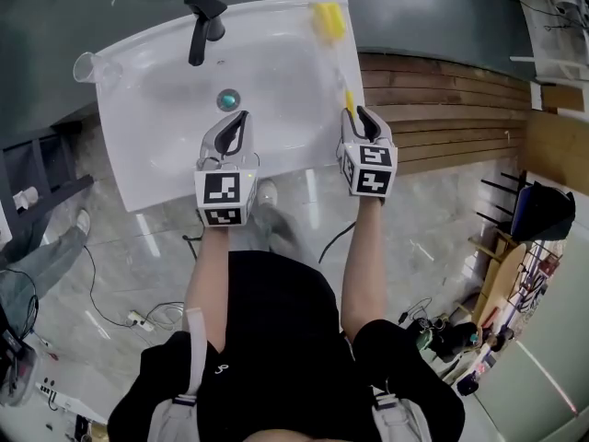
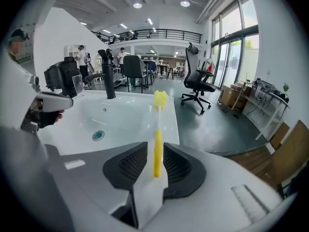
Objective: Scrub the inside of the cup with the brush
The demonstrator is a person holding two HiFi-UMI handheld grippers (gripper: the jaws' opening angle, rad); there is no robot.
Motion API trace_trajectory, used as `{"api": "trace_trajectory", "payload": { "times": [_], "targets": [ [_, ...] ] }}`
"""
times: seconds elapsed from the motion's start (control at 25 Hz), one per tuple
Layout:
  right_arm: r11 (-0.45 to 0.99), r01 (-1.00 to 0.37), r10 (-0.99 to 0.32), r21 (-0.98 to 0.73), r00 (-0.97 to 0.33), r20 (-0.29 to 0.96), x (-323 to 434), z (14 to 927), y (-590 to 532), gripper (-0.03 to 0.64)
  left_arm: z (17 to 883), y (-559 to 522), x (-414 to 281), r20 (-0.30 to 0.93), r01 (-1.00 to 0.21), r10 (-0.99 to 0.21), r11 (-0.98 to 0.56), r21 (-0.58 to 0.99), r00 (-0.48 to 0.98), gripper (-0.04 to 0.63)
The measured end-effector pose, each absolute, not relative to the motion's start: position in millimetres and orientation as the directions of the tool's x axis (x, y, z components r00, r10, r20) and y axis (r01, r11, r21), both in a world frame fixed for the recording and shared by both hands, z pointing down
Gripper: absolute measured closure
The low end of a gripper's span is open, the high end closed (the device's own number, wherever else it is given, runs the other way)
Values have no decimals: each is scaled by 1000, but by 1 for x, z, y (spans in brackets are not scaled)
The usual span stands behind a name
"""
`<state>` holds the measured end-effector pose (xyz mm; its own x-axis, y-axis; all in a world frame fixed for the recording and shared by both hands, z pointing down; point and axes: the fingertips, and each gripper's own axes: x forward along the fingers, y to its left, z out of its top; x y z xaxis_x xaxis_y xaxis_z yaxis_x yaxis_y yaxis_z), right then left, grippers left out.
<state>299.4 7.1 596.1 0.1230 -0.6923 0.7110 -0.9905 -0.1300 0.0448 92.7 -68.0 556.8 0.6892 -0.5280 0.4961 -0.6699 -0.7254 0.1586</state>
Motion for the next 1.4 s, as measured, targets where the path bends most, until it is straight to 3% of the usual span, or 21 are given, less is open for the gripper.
{"api": "trace_trajectory", "payload": {
  "times": [0.76,1.4],
  "targets": [
    [-159,-985,-633,60,148,760,305,622,-14,535,560,-96,77,512,-658,-513,-739,145,689,597],
    [-273,-962,-655,-29,163,738,295,606,-14,563,538,-122,46,486,-724,-596,-679,118,639,597]
  ]
}}
